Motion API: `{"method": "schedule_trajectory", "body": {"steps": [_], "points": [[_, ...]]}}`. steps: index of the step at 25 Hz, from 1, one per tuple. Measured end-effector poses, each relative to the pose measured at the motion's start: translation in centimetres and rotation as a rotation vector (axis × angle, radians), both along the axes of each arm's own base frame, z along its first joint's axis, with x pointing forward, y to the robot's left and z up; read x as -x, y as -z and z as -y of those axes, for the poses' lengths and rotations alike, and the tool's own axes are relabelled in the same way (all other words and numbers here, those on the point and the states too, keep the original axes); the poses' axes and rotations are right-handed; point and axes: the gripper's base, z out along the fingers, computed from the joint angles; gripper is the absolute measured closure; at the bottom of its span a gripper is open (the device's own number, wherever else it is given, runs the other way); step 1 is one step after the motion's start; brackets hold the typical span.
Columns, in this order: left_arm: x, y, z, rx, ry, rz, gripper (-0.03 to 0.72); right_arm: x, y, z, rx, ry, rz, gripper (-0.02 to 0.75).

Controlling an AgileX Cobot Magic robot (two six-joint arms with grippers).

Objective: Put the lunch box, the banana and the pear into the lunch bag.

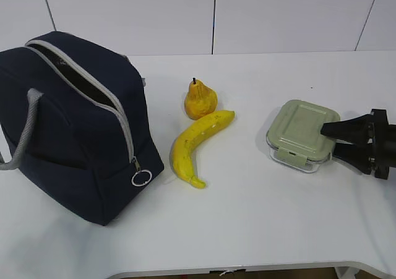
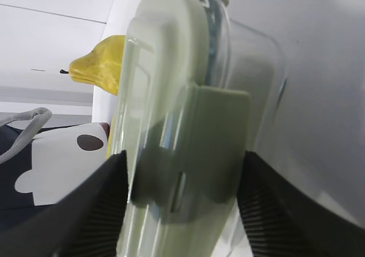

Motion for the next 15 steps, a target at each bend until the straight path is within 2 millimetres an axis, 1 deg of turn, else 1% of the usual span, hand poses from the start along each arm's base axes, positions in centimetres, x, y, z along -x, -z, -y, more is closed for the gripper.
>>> {"method": "schedule_trajectory", "body": {"steps": [4,15], "points": [[0.00,0.00,0.00,0.000,0.000,0.000,0.306,-0.04,-0.02,0.02,-0.003,0.006,0.000,0.295],[0.00,0.00,0.00,0.000,0.000,0.000,0.319,-0.03,-0.05,-0.02,-0.018,0.006,-0.003,0.351]]}}
